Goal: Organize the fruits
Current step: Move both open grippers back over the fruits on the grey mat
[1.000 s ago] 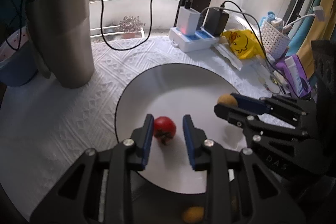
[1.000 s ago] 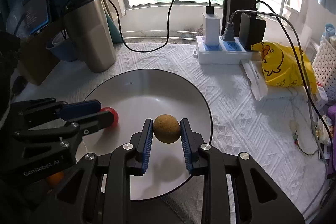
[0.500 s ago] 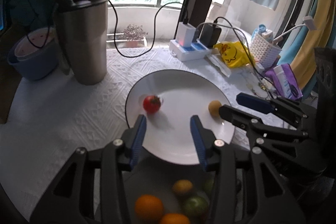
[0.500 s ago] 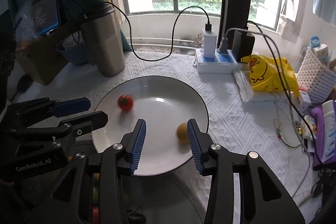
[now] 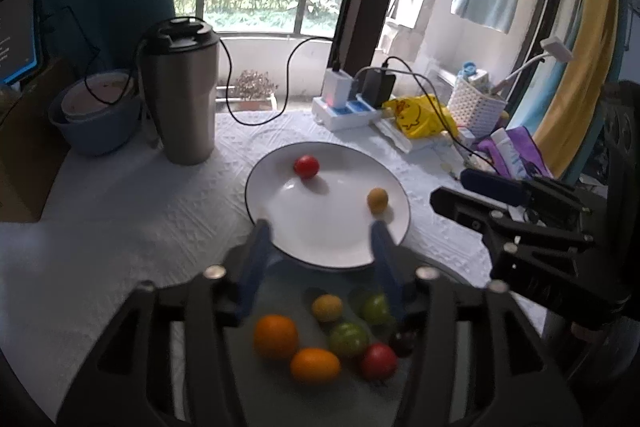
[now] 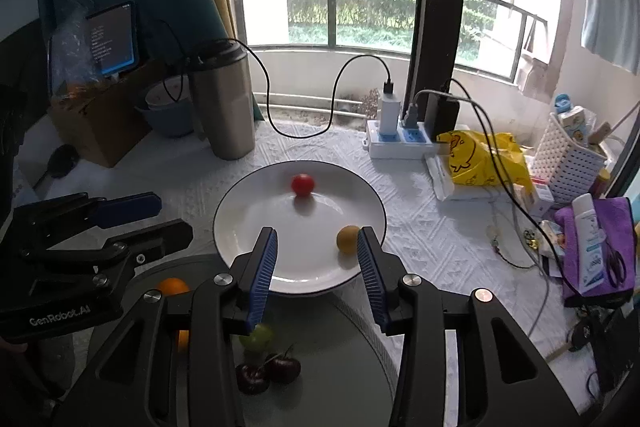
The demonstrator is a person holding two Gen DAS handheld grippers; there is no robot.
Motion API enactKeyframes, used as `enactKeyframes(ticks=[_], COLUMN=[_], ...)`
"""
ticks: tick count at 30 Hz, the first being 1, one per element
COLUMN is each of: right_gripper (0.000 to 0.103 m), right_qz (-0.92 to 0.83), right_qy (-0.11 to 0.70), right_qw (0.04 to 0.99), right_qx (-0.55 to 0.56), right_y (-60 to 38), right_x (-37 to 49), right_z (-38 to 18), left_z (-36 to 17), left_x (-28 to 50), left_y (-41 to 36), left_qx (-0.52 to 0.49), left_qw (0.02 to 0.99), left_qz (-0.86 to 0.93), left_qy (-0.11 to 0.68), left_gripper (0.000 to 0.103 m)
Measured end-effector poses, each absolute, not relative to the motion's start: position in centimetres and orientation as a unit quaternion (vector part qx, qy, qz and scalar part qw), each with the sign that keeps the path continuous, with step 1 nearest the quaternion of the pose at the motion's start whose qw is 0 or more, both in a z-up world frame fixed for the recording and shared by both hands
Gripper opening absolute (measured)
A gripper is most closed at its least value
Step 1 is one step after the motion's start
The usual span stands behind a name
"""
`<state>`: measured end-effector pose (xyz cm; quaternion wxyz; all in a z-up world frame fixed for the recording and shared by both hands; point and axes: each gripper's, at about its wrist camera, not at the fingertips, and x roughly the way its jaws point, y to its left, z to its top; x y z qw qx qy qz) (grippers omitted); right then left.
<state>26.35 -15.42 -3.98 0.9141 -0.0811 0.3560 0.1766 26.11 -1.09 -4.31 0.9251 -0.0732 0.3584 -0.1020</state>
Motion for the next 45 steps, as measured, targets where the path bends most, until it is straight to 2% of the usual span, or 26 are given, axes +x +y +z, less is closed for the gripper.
enactKeyframes(ticks=[1, 5, 22, 35, 45], right_gripper=[0.044, 0.058, 0.058, 0.058, 0.058], right_qz=[0.176, 0.173, 0.176, 0.204, 0.226], right_qy=[0.354, 0.345, 0.372, 0.417, 0.43], right_qw=[0.915, 0.919, 0.908, 0.884, 0.872], right_qx=[-0.081, -0.079, -0.071, -0.057, -0.055], right_y=[-15.4, -15.9, -19.3, -19.8, -18.5], right_x=[25.9, 24.5, 21.0, 20.6, 21.8], right_z=[-3.8, -3.4, -6.7, -11.6, -12.8], left_z=[-4.1, -4.0, -9.1, -12.3, -12.7], left_x=[25.6, 24.2, 19.3, 20.0, 21.5], left_y=[-1.1, -1.1, -3.3, -2.0, -2.1], left_qx=[-0.076, -0.075, -0.076, -0.074, -0.065], left_qw=[0.926, 0.928, 0.912, 0.9, 0.898], left_qz=[-0.103, -0.1, -0.089, -0.04, -0.051], left_qy=[0.355, 0.351, 0.394, 0.428, 0.433], left_gripper=[0.067, 0.068, 0.068, 0.068, 0.067])
